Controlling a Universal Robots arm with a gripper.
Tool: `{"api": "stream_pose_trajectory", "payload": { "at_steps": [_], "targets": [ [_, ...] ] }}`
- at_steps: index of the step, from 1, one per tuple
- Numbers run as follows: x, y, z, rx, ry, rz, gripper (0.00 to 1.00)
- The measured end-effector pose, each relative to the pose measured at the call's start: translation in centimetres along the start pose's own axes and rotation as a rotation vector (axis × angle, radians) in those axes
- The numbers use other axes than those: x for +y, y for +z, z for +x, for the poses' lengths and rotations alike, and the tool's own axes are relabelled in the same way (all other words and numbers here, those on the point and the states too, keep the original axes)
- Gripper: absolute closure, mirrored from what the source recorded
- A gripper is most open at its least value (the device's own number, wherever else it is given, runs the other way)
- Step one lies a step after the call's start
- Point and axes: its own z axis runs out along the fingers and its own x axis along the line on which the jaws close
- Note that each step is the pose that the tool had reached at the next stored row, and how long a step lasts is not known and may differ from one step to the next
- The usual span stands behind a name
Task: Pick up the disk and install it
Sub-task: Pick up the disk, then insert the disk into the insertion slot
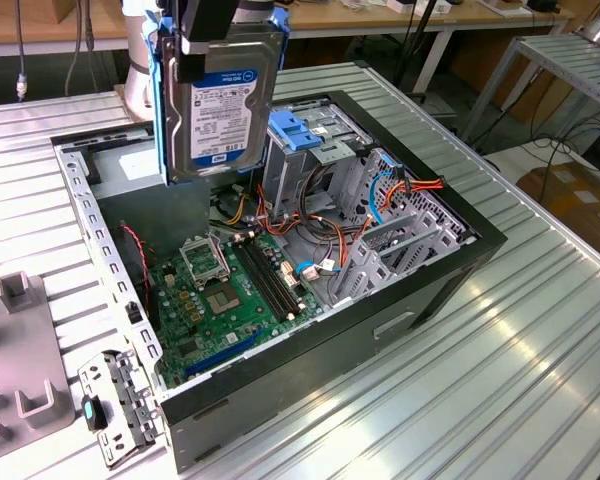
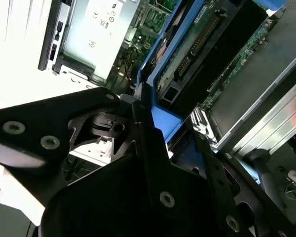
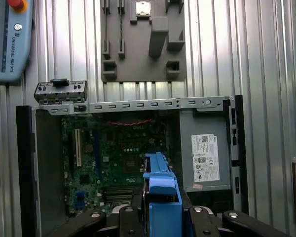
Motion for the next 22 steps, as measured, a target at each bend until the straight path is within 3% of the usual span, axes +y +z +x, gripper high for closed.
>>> {"api": "stream_pose_trajectory", "payload": {
  "at_steps": [6,22],
  "targets": [
    [-0.50,0.09,0.27,0.0001,0.001,0.0000,0.63],
    [-0.70,0.12,0.34,0.0001,0.001,-0.0001,0.63]
  ]
}}
